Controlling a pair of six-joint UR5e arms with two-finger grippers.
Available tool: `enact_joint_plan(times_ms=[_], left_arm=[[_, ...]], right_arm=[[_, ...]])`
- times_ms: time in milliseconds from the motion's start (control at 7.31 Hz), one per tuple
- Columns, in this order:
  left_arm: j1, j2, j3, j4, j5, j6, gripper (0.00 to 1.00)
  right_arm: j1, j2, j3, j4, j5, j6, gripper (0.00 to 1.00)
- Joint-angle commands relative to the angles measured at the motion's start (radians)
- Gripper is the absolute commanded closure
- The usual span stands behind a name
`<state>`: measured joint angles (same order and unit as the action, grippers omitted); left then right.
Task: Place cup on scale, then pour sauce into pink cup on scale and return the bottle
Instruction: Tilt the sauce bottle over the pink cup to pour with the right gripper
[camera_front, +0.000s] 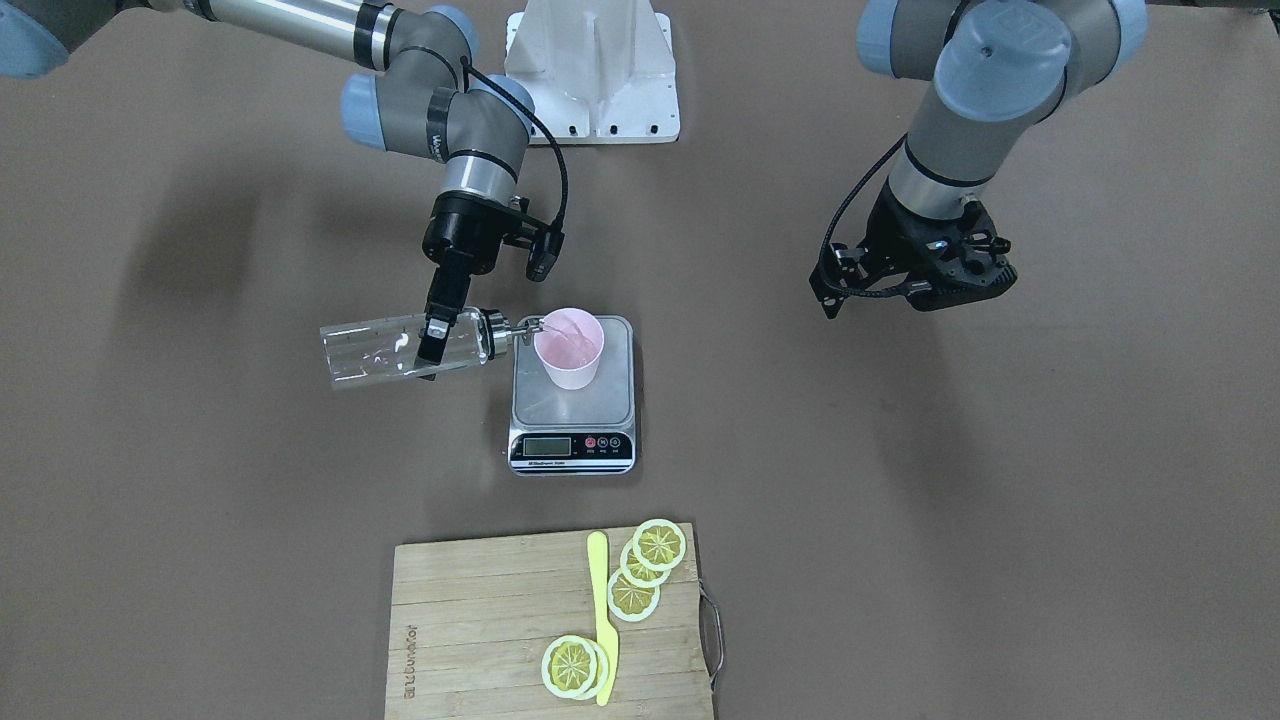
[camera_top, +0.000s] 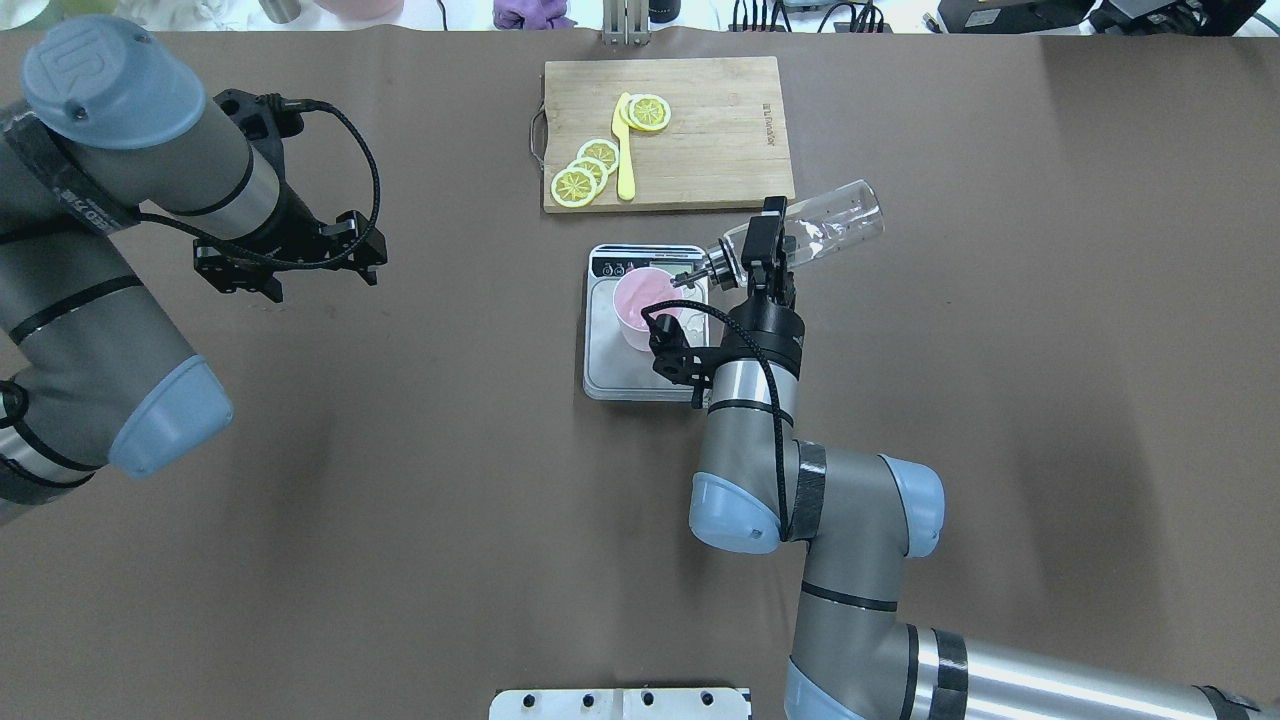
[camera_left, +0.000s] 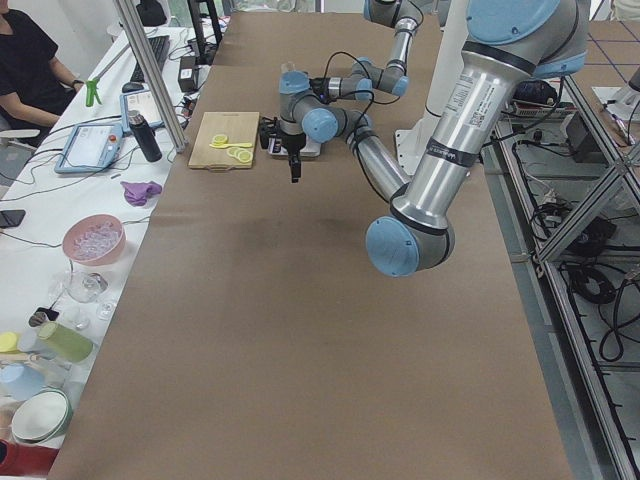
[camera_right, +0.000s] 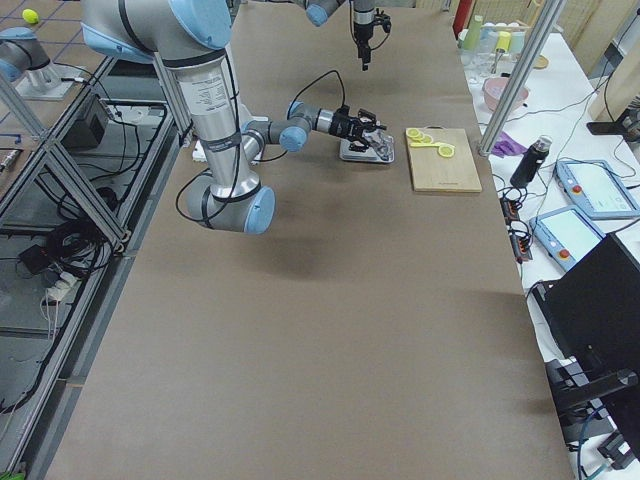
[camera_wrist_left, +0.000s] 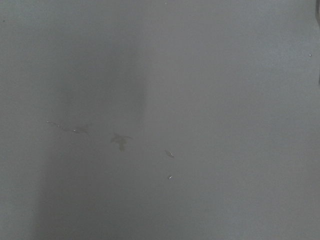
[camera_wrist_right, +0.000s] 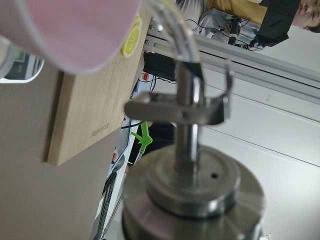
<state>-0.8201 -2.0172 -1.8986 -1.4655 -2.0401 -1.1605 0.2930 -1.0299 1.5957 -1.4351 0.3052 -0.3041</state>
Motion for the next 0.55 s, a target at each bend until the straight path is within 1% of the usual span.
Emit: enact_joint_plan(times_ms=[0,137,274,411], left_arm=[[-0.004,0.002,0.0,0.001,0.001,0.001,0.01],[-0.004,0.002,0.0,0.001,0.0,0.001,0.01],[-0.004,0.002,0.0,0.001,0.0,-0.001,0.01],[-0.017,0.0,-0.01,-0.006,-0.002,-0.004,0.01]], right_arm=[[0.0,0.011,0.0,0.022,-0.001,0.002,0.9],[0.0,0.008,-0.002,0.063,-0.001,0.023,0.9],[0.002,0.005,-0.006,0.074,0.0,0.069,0.89],[0.002,0.007,-0.011,0.085,0.009,0.194,0.89]])
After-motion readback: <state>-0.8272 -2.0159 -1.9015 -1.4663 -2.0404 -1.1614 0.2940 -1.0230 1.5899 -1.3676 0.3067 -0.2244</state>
